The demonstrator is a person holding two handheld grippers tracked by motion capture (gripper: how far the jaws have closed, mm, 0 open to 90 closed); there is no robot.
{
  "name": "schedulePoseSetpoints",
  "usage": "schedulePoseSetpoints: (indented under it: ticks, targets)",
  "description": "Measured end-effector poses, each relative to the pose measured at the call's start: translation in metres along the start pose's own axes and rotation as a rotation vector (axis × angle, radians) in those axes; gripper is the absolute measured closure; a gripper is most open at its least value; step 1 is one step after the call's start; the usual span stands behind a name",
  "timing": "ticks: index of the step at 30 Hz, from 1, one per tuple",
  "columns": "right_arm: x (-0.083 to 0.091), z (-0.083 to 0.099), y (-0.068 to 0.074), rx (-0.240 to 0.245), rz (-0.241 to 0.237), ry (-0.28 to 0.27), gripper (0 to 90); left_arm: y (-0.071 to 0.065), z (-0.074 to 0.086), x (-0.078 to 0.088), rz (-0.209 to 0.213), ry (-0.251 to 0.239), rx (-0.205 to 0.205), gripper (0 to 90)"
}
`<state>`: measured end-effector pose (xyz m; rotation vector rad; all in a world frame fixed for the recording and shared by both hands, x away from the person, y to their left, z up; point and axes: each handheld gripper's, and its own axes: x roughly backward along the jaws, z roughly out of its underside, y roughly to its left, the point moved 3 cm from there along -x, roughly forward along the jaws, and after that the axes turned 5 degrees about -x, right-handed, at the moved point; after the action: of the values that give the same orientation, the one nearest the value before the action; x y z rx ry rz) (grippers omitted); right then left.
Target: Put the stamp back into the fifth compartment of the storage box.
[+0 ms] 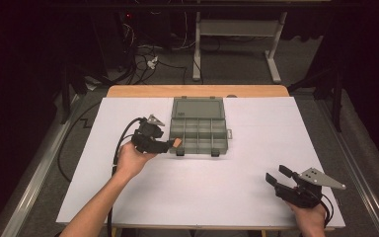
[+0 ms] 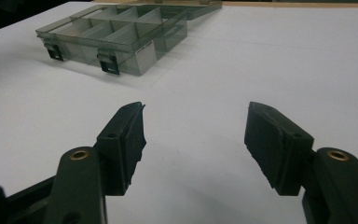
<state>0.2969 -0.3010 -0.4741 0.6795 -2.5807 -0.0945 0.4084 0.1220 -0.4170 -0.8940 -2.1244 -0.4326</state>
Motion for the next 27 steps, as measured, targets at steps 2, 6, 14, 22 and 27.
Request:
schedulePoseSetpoints:
  ticks: [2, 6, 14, 22, 27]
  targets:
    - [0.0, 0.0, 0.0, 0.004, -0.001, 0.0, 37.6, 0.0, 0.003, 0.002, 0.0, -0.008, 0.003, 43.9]
    - [0.0, 0.0, -0.001, 0.0, -0.001, 0.002, 37.6, -0.002, 0.01, 0.004, -0.004, -0.027, 0.003, 43.7]
    - [0.0, 0.0, 0.0, -0.002, 0.0, 0.002, 37.6, -0.006, 0.028, 0.011, -0.003, -0.034, 0.009, 43.7]
    - [0.0, 0.0, 0.0, 0.002, 0.001, 0.005, 37.6, -0.004, 0.047, 0.022, 0.001, -0.067, 0.046, 43.7]
    - [0.0, 0.0, 0.001, 0.001, 0.002, 0.005, 37.6, -0.004, 0.059, 0.028, 0.001, -0.094, 0.064, 43.6]
